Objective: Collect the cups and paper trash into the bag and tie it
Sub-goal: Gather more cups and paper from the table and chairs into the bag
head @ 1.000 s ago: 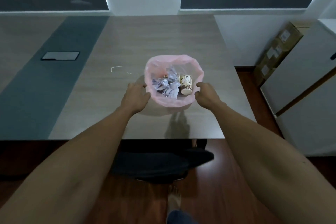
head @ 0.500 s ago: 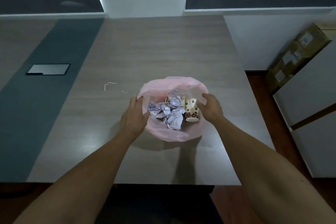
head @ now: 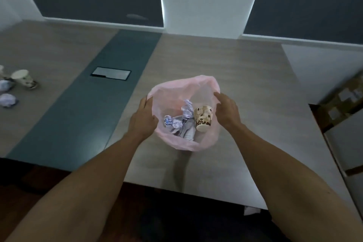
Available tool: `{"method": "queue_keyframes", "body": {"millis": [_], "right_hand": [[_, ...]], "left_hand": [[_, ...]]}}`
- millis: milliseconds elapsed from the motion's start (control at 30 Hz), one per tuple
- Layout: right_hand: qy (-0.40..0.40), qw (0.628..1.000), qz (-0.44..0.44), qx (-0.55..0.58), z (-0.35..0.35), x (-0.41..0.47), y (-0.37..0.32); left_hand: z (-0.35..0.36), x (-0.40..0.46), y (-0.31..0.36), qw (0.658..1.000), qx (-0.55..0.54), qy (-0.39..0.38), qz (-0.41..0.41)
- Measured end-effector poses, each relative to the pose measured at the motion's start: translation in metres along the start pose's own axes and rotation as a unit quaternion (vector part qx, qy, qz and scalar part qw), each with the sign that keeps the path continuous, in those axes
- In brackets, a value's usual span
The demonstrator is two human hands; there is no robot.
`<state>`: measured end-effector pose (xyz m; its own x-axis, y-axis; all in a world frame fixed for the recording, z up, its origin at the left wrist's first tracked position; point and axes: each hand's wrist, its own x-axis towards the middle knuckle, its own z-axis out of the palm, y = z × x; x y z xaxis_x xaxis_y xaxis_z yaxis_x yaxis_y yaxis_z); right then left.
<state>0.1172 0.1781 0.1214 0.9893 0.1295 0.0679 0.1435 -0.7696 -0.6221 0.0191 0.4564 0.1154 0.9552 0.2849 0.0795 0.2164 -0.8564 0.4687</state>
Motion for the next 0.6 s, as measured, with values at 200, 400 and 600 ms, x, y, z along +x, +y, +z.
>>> {"method": "queue_keyframes", "body": {"millis": [200, 400, 600], "right_hand": [[-0.001, 1.0, -0.015, 0.019, 0.095, -0.029, -0.137], [-0.024, 0.998, -0.058, 0.017, 0.188, -0.046, -0.263], [-0.058, 0.993, -0.095, 0.037, 0.258, -0.044, -0.36]], "left_hand": [[-0.093, -0.013, -0.144, 0.999, -0.002, 0.01, -0.032], [-0.176, -0.027, -0.268, 0.997, 0.012, 0.036, -0.064], [-0.227, -0.027, -0.363, 0.993, 0.011, 0.065, -0.101]]}}
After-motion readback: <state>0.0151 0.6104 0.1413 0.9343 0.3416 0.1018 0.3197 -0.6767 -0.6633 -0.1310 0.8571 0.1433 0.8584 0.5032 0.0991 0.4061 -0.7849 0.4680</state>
